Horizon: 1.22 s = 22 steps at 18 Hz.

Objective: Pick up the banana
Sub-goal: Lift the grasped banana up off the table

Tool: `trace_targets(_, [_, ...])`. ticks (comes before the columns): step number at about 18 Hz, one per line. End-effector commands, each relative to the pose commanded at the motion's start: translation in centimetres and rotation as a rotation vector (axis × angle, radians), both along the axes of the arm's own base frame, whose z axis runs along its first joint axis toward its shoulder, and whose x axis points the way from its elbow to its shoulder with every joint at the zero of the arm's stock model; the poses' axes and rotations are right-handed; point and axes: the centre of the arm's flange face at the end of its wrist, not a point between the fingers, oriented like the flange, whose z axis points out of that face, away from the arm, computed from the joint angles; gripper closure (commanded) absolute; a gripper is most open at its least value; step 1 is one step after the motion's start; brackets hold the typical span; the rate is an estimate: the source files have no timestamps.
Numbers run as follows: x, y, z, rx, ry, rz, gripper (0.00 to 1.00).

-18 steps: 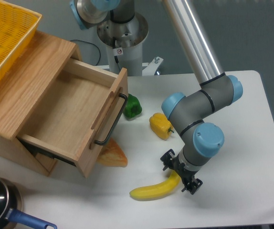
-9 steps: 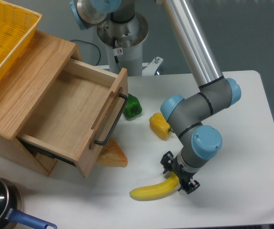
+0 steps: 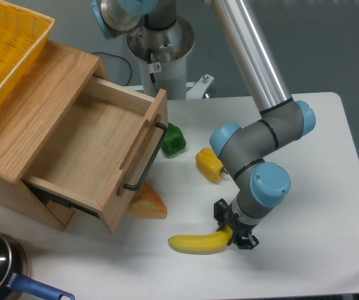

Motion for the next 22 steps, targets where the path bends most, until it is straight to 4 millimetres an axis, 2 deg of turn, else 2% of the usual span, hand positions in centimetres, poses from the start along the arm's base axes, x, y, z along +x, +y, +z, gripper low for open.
trace_targets(3, [0.0, -0.1, 1.4, 0.008, 0.015, 0.002, 0.83])
trace_targets(6, [0.3, -0.9, 3.9, 0.013, 0.04, 0.009, 0.83])
trace_targets(10, [0.2, -2.6, 8.4, -0.01, 0.121, 0.028, 0.83])
trace_targets(15, [-0.3, -5.7, 12.9, -0.044, 0.146, 0.056, 0.83])
trace_targets(22, [0.7, -8.4, 18.9, -0.093, 0.191, 0.076, 0.83])
